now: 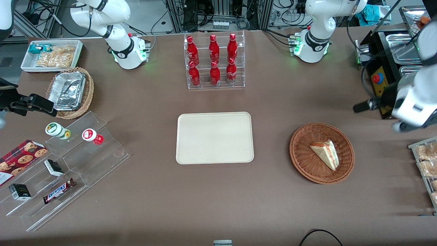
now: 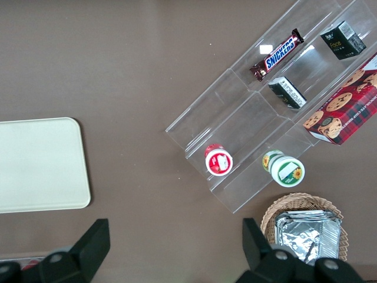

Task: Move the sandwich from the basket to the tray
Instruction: 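Move the left gripper over the wicker basket and lower toward the sandwich, then close the left gripper on the wrapped sandwich and lift it, then carry the sandwich with the left gripper over the cream tray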

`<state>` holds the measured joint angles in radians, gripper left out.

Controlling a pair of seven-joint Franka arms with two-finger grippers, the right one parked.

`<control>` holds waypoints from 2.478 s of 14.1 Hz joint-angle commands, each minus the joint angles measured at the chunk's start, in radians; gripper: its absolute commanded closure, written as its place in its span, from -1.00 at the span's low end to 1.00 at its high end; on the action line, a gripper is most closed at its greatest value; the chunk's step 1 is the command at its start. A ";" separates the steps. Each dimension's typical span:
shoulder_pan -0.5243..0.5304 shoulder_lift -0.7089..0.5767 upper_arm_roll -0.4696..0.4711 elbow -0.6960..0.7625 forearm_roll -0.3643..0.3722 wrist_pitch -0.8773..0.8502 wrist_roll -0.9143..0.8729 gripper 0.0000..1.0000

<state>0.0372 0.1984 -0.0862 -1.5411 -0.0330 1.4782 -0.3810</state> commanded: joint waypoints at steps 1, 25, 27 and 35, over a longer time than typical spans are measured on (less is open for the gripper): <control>-0.006 0.129 -0.004 0.024 0.025 0.077 -0.105 -1.00; -0.042 0.306 -0.004 -0.179 0.074 0.561 -0.440 0.67; -0.100 0.305 -0.004 -0.104 0.073 0.457 -0.438 0.66; -0.491 0.418 -0.007 0.202 0.058 0.284 -0.443 0.62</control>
<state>-0.3694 0.5373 -0.1095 -1.4353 0.0212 1.7855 -0.8183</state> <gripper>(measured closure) 0.815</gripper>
